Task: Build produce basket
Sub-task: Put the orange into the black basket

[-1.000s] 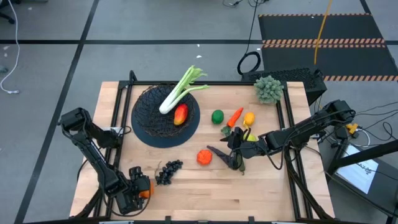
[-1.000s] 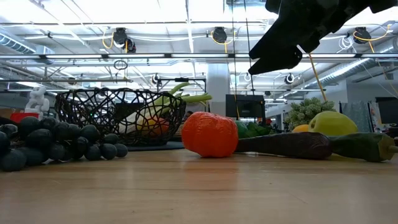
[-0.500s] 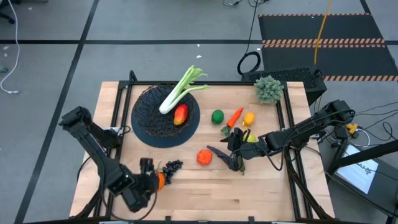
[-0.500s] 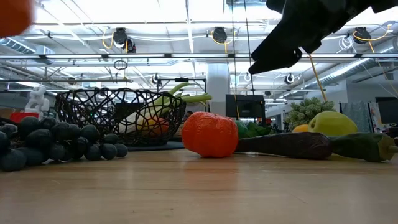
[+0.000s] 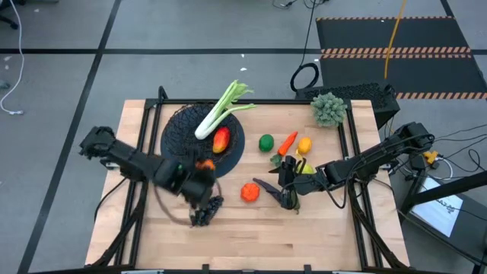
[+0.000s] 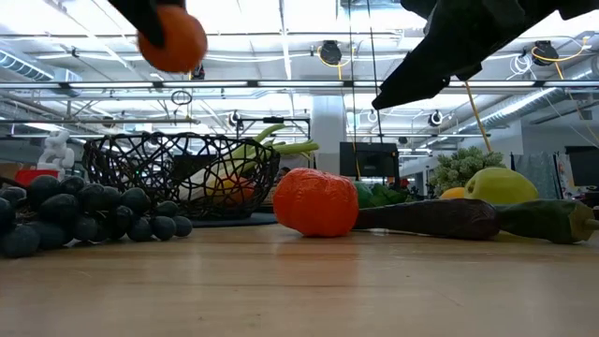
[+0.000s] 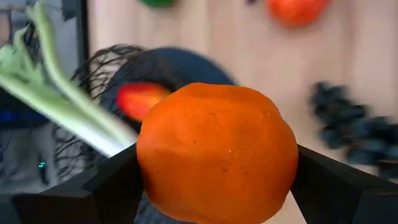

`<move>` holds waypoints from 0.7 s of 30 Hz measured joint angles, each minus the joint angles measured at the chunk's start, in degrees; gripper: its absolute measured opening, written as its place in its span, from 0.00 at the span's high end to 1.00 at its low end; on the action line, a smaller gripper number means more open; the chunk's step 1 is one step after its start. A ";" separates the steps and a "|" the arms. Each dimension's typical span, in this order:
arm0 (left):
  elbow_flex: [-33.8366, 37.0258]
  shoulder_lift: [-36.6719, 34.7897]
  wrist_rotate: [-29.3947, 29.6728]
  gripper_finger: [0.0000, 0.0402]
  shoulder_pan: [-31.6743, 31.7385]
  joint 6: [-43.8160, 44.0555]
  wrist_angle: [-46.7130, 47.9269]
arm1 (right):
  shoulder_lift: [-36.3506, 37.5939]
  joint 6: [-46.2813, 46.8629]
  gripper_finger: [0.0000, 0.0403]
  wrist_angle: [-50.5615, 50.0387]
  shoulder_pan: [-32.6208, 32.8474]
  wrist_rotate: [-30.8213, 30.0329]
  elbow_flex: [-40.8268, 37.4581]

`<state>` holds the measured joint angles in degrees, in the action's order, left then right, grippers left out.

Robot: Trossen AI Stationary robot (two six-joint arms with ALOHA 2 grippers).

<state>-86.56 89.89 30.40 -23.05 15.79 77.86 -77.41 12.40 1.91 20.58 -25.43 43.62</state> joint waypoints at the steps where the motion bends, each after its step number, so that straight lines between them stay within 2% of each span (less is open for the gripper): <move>1: 0.00 0.00 0.02 0.16 1.94 -1.04 0.47 | 0.00 -0.07 0.17 0.00 0.02 0.00 0.00; 12: 1.30 -0.04 1.78 0.15 23.97 -5.57 2.44 | 0.00 0.33 0.17 0.00 0.02 -2.18 0.00; 16: 5.28 -0.04 1.74 0.15 32.71 -5.61 1.60 | 0.00 -0.06 0.17 -0.02 0.04 -1.58 0.00; 21: 12.58 -0.02 1.66 0.15 42.08 -5.11 -5.09 | 0.00 -0.04 0.17 -0.04 0.04 -1.57 0.00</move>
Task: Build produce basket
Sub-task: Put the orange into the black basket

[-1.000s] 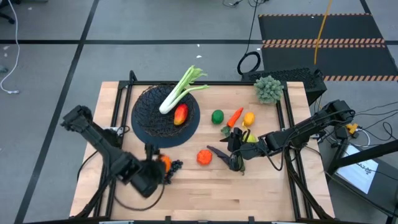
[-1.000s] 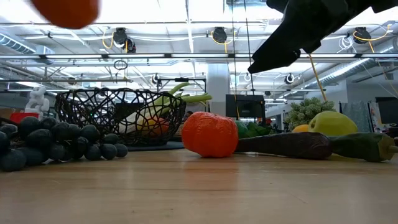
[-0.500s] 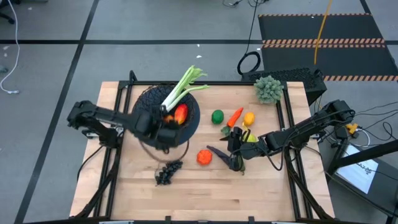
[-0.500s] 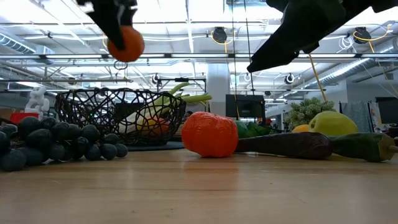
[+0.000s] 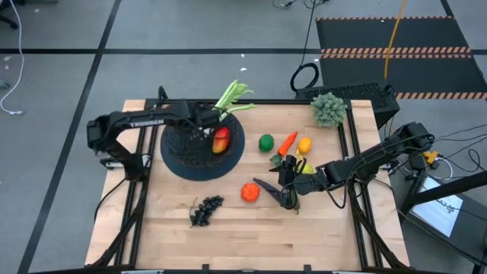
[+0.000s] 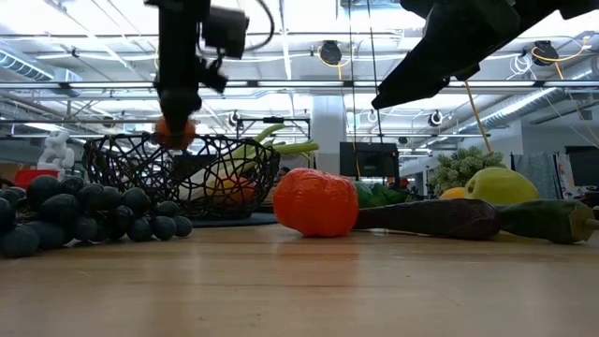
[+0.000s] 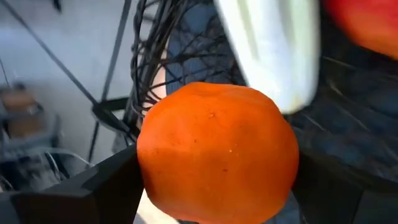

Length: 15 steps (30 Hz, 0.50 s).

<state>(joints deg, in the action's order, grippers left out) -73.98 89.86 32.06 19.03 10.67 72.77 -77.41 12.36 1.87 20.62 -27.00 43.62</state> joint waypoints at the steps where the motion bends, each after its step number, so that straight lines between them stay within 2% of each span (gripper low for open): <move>1: 1.29 0.00 -0.21 0.15 1.37 0.41 -1.77 | 0.00 0.06 0.17 0.00 0.00 0.00 0.00; 8: 6.79 0.00 -0.72 0.15 4.85 4.92 -9.09 | 0.02 0.21 0.16 0.02 -0.22 -0.20 0.00; 15: 10.61 0.00 1.15 0.11 4.95 3.09 -17.67 | 0.02 0.48 0.16 0.02 -0.83 -0.17 0.00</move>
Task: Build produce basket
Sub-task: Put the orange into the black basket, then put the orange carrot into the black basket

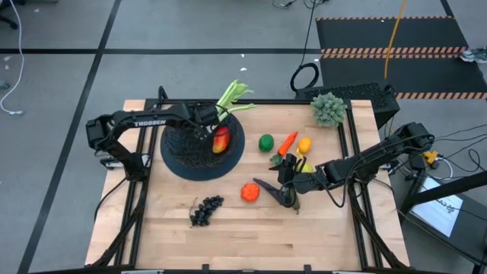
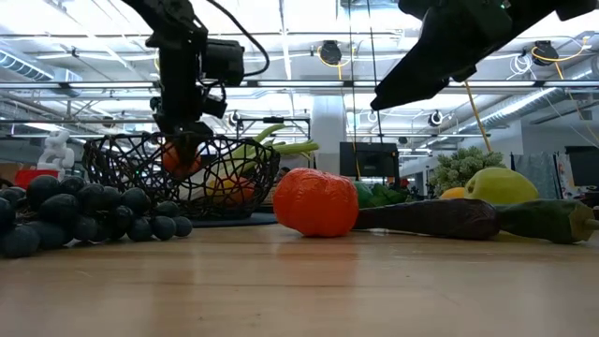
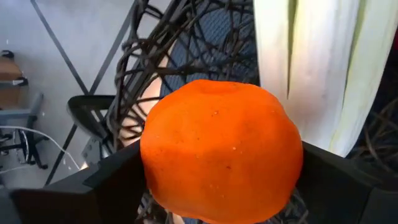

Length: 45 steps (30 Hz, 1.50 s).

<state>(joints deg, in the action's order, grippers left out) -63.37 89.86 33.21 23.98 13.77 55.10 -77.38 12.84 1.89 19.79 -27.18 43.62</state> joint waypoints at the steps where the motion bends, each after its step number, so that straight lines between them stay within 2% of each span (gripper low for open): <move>1: 0.08 0.00 0.01 0.10 -0.13 0.00 -0.17 | 0.00 0.37 0.16 0.00 0.04 0.00 0.00; 5: 0.04 0.00 0.11 0.04 -0.62 -0.33 -0.62 | 0.00 1.88 0.16 0.01 0.04 -0.07 0.00; 10: -0.98 -1.60 0.23 0.03 -0.76 -1.22 0.26 | 0.00 1.94 0.16 0.21 0.04 -0.15 0.00; 16: -0.97 -8.56 -0.72 0.05 -2.41 0.39 0.32 | 0.02 2.12 0.16 0.37 0.03 -1.46 -0.02; 20: -0.97 -15.20 -1.64 0.13 -8.42 1.38 -0.53 | 0.02 2.12 0.16 0.29 0.04 -1.51 -0.02; 25: -0.97 -21.66 -1.42 0.24 -19.33 3.31 -3.29 | 0.02 3.49 0.17 -0.05 -0.27 -3.11 -0.02; 30: 2.48 -25.86 5.41 0.32 -29.48 3.65 -10.01 | 0.02 9.87 0.17 -0.02 -1.93 -9.72 -0.02; 33: 6.69 -27.89 7.81 0.34 -32.60 -1.25 -16.67 | 0.02 13.72 0.17 0.02 -4.41 -12.04 -0.02; 37: 12.47 -30.91 7.13 0.34 -33.60 -6.25 -25.40 | 0.02 15.87 0.17 -0.01 -8.80 -11.67 -0.02; 41: 16.21 -33.09 3.89 0.35 -33.23 -8.14 -32.18 | 0.02 17.90 0.17 0.13 -14.00 -6.41 -0.02; 45: 17.13 -33.79 0.77 0.35 -32.95 -9.26 -33.49 | 0.02 13.96 0.17 -0.21 -19.69 6.06 -0.02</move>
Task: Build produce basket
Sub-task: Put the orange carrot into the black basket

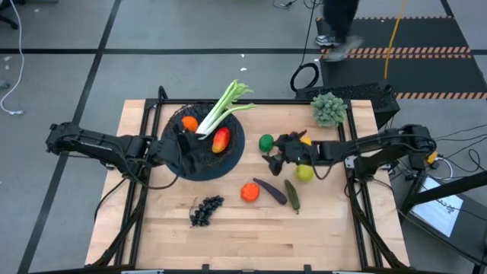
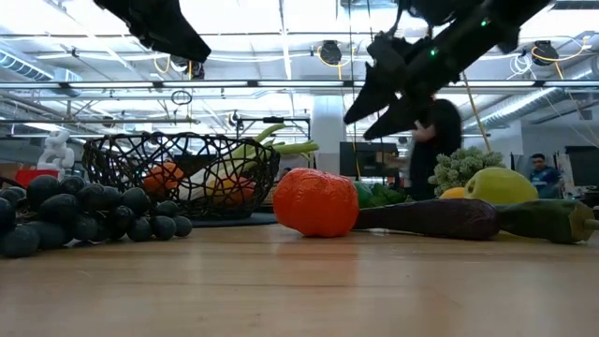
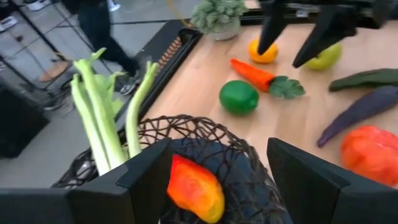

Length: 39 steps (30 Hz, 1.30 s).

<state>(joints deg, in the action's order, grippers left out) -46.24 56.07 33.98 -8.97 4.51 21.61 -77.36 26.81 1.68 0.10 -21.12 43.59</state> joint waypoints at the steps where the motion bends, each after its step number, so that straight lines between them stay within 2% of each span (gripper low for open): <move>1: 0.00 0.00 -0.57 0.35 0.00 -0.22 0.01 | 0.00 -2.20 0.17 -0.47 -1.35 3.11 0.00; 3: 0.00 0.00 -1.44 0.36 0.00 -0.35 0.20 | 0.00 -7.56 0.17 -1.67 -3.90 8.62 0.00; 6: 0.00 0.21 -2.51 0.36 0.00 -0.40 0.15 | 0.00 -17.95 0.17 -4.03 -7.25 13.75 0.00; 11: 0.02 0.26 -3.09 0.36 0.00 -1.18 0.40 | 0.00 -35.41 0.17 -5.41 -11.92 15.24 0.00; 15: 0.02 0.26 -3.11 0.36 -0.02 -1.21 0.97 | 0.00 -44.18 0.17 -6.18 -15.76 15.33 0.00; 18: 0.02 0.26 -3.13 0.36 -0.02 -0.79 1.86 | 0.00 -48.48 0.17 -8.84 -18.53 16.02 0.00; 24: 0.02 0.26 -3.15 0.36 -0.04 0.62 2.44 | 0.00 -53.72 0.17 -12.60 -23.47 23.47 0.00; 30: 0.02 0.26 -4.46 0.36 -0.07 1.57 2.29 | 0.00 -59.87 0.17 -13.82 -25.62 30.29 0.00; 39: 0.02 0.26 -5.55 0.36 -0.07 1.64 2.25 | -0.28 -63.06 0.17 -16.25 -25.68 30.42 0.00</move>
<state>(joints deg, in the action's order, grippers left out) -46.22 56.34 28.42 -9.04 6.15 23.86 -77.64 -36.26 -14.57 -25.58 9.30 43.59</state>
